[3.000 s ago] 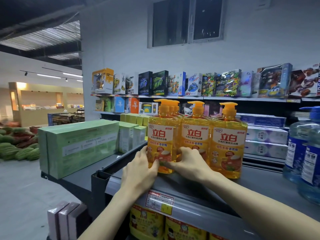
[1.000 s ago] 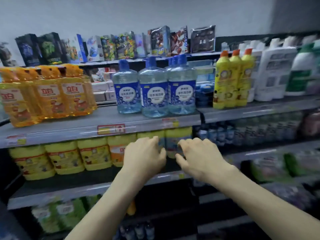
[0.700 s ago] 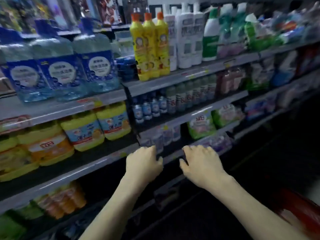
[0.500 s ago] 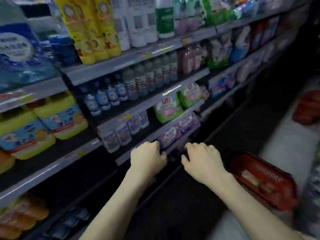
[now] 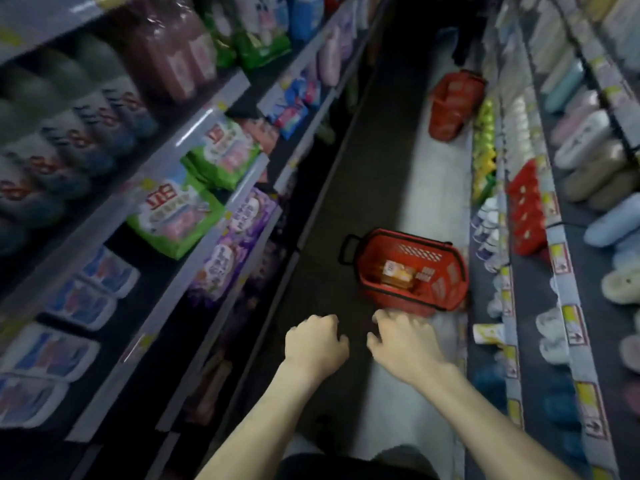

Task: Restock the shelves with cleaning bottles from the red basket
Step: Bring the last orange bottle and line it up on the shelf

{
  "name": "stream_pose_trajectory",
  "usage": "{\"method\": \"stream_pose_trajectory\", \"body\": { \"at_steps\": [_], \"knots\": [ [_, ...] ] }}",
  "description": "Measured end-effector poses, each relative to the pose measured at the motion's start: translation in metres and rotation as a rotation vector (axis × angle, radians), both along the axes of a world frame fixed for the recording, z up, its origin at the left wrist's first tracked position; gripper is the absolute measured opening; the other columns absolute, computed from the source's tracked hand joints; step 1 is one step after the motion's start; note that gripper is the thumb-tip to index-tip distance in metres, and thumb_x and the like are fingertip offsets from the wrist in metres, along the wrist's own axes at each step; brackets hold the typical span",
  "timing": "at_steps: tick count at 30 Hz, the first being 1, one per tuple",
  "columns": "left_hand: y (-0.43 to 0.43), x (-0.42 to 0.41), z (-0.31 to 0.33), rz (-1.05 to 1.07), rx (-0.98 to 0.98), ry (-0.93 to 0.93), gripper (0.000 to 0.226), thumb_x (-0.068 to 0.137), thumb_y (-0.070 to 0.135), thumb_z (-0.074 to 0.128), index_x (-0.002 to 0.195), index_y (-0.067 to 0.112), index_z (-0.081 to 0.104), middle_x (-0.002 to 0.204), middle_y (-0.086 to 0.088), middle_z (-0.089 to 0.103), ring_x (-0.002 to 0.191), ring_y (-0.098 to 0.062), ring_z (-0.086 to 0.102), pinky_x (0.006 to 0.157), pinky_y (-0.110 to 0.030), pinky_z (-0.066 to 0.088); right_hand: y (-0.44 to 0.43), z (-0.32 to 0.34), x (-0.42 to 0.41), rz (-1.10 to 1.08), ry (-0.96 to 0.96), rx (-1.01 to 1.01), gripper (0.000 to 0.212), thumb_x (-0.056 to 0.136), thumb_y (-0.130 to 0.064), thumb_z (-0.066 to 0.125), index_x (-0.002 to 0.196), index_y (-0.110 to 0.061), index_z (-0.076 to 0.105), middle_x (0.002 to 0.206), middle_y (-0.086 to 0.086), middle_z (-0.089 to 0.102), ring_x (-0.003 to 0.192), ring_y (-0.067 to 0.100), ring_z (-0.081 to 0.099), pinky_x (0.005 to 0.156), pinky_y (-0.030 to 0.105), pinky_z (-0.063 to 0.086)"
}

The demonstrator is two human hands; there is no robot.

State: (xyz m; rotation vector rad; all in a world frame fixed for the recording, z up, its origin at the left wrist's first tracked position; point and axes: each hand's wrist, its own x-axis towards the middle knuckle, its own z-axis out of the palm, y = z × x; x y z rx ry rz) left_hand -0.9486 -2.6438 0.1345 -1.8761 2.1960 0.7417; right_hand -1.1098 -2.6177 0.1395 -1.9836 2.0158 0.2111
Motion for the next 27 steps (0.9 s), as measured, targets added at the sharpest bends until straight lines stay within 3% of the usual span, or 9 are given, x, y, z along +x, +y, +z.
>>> {"method": "stream_pose_trajectory", "body": {
  "at_steps": [11, 21, 27],
  "knots": [
    [-0.088, -0.1, -0.069, -0.19, 0.192, -0.065, 0.034, 0.097, 0.037, 0.052, 0.122, 0.019, 0.066, 0.125, -0.01, 0.07, 0.116, -0.037, 0.066, 0.091, -0.039, 0.051, -0.053, -0.072, -0.104, -0.182, -0.024, 0.202, 0.039, 0.099, -0.039, 0.048, 0.13, -0.018, 0.06, 0.126, 0.006, 0.07, 0.117, 0.031, 0.065, 0.092, 0.038, 0.049],
    [-0.186, -0.222, -0.101, -0.204, 0.323, -0.134, 0.034, 0.095, 0.038, 0.059, 0.124, 0.019, 0.066, 0.125, -0.01, 0.069, 0.116, -0.036, 0.067, 0.088, -0.037, 0.047, -0.147, -0.117, -0.214, -0.126, -0.086, 0.331, 0.037, 0.099, -0.036, 0.049, 0.129, -0.015, 0.058, 0.126, 0.009, 0.069, 0.116, 0.032, 0.065, 0.093, 0.04, 0.05],
    [-0.233, -0.254, -0.128, -0.185, 0.393, -0.165, 0.035, 0.096, 0.033, 0.055, 0.125, 0.018, 0.065, 0.128, -0.011, 0.068, 0.119, -0.036, 0.066, 0.095, -0.039, 0.049, -0.199, -0.148, -0.245, -0.087, -0.114, 0.43, 0.036, 0.099, -0.032, 0.051, 0.128, -0.011, 0.057, 0.13, 0.012, 0.065, 0.122, 0.035, 0.062, 0.094, 0.042, 0.05]
  ]
}}
